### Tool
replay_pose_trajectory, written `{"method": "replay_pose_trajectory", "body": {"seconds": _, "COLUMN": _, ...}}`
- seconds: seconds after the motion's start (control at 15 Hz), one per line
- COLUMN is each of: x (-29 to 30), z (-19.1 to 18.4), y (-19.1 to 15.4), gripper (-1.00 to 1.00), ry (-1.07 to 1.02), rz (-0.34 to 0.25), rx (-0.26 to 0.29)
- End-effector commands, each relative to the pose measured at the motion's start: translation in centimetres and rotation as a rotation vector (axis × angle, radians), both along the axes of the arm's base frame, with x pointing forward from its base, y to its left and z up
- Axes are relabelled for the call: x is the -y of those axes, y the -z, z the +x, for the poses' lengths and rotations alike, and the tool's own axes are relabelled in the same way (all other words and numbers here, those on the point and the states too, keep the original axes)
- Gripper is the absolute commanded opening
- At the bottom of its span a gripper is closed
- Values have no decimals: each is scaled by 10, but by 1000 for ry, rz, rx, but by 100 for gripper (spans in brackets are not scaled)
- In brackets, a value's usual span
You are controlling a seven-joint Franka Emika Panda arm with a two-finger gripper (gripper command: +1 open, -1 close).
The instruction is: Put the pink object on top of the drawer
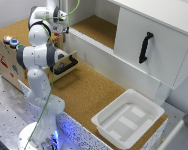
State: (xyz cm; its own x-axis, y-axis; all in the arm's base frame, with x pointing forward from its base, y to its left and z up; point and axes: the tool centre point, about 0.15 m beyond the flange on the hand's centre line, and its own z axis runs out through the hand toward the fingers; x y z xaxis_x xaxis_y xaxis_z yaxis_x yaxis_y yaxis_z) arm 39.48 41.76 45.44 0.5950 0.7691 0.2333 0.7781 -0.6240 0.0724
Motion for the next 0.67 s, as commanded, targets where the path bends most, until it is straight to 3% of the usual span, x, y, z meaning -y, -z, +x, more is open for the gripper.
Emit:
{"method": "replay_pose_trajectory", "body": {"seconds": 0.0, "x": -47, "z": -17, "y": 3, "gripper": -100, "ry": -336, "rz": -10, "rx": -75}}
{"method": "replay_pose_trajectory", "body": {"seconds": 0.33, "x": -47, "z": -16, "y": 14, "gripper": -100, "ry": -543, "rz": 42, "rx": -113}}
{"method": "replay_pose_trajectory", "body": {"seconds": 0.6, "x": -48, "z": -19, "y": 20, "gripper": -100, "ry": -690, "rz": 135, "rx": -162}}
